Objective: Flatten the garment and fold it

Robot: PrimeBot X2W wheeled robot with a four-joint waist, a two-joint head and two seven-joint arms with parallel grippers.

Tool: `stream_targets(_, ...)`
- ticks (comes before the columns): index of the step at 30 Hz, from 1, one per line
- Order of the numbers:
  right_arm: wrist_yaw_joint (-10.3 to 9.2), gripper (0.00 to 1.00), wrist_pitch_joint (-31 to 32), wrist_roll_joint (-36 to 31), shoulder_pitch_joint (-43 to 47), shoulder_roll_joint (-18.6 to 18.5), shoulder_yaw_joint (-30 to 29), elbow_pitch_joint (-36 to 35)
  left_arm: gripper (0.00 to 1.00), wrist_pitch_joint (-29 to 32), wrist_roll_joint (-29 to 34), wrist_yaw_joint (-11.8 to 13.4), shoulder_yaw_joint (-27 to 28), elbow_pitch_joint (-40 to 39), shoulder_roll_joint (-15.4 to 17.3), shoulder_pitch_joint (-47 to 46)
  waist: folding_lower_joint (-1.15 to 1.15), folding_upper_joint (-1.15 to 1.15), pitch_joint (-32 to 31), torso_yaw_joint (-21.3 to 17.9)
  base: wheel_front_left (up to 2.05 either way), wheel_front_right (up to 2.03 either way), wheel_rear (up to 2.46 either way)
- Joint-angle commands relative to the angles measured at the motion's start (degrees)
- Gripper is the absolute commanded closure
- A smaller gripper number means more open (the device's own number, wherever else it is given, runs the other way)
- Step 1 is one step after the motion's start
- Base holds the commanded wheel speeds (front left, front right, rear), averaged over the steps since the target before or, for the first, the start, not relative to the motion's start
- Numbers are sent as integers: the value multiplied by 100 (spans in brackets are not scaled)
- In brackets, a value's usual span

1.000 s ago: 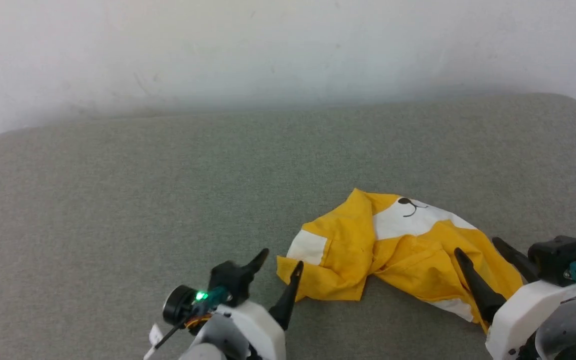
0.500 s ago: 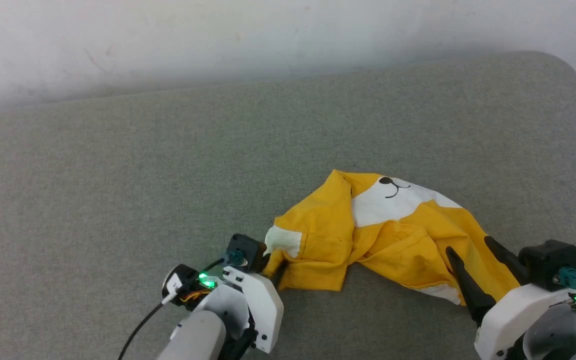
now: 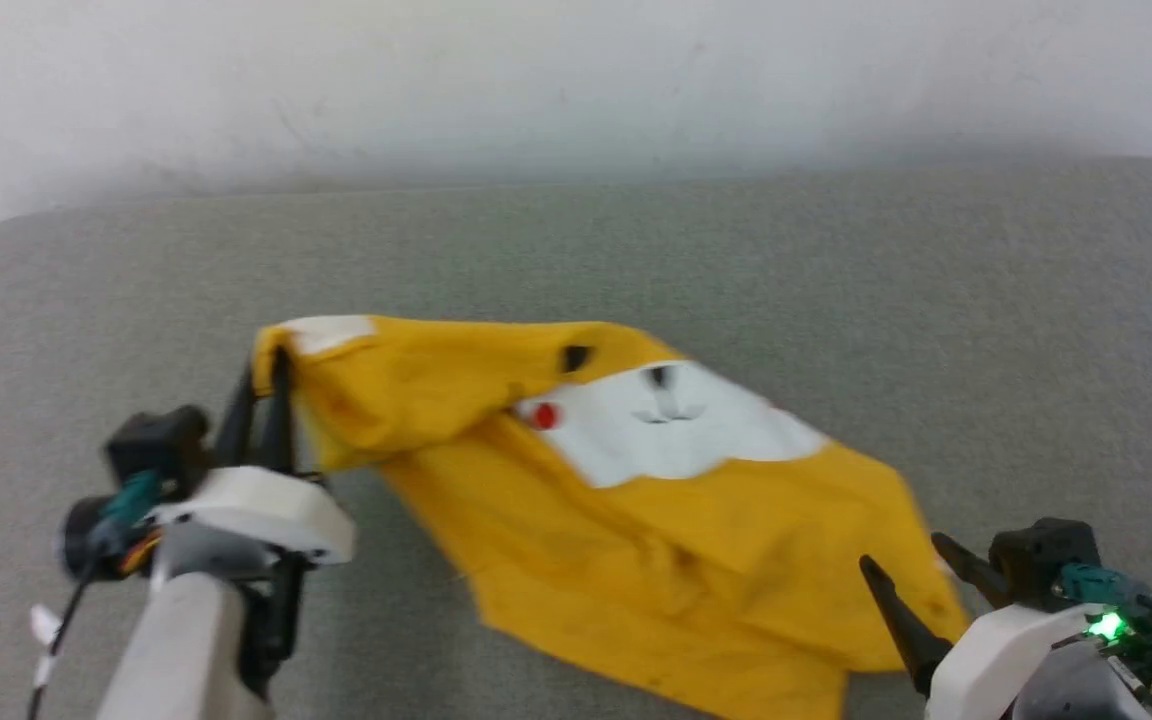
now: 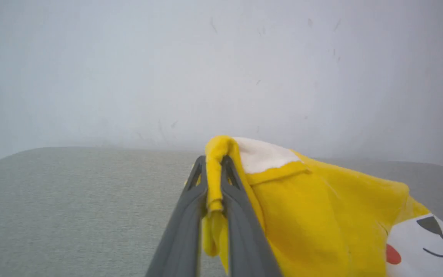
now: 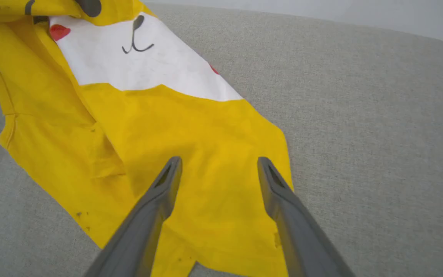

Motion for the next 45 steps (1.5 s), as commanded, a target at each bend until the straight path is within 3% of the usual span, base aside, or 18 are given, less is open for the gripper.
stream_targets(1, -5, 0, 46, 46, 50, 5, 47, 16, 100, -56, -38, 163, 188, -69, 100, 209, 0, 0, -146, 244, 0, 0, 0)
stream_targets(4, -5, 0, 89, 103, 84, 13, 96, 73, 100, 201, -138, 373, 403, 1, 193, 543, 0, 0, -165, 369, 0, 0, 0)
stream_targets(5, -5, 0, 80, 109, 89, 15, 88, 99, 20, 294, -129, 389, 388, 31, 220, 633, 0, 0, -162, 405, 0, 0, 0)
stream_targets(6, -5, 0, 69, 107, 89, 13, 78, 130, 0, 281, -134, 414, 406, 45, 225, 701, 0, 0, -158, 438, 0, 0, 0)
stream_targets(10, -5, 0, -26, 28, 24, -9, -58, 250, 0, -20, -108, 403, 349, 78, 151, 851, 0, 0, -176, 562, 0, 0, 0)
stream_targets(15, -5, 0, 107, -118, -29, 46, -516, 355, 0, -601, 50, 214, 219, -349, 41, 877, 0, 0, -245, 747, 0, 0, 0)
stream_targets(22, -5, 0, 457, -236, -55, 165, -872, 815, 0, -680, 423, -35, -39, -979, -128, 1196, 0, 0, -265, 985, 0, 0, 0)
stream_targets(31, -5, 0, 268, -209, -256, 291, -986, 1977, 0, -683, 582, -289, -140, -943, -444, 1560, 0, 0, -208, 1287, 0, 0, 0)
stream_targets(32, -5, 54, 245, -189, -281, 284, -963, 2073, 0, -683, 588, -305, -128, -924, -463, 1566, 0, 0, -204, 1296, 0, 0, 0)
stream_targets(33, -5, 98, 193, -176, -311, 273, -945, 2139, 0, -683, 599, -321, -117, -906, -478, 1570, 0, 0, -201, 1301, 0, 0, 0)
stream_targets(39, -5, 100, -429, -292, -548, 174, -1150, 2057, 0, -683, 680, -397, -33, -832, -538, 1595, 0, 0, -298, 1246, 0, 0, 0)
stream_targets(45, -5, 100, -675, -446, -1053, -192, -1476, 1098, 0, -684, 716, -484, -40, -808, -615, 1589, 0, 0, -343, 1243, 0, 0, 0)
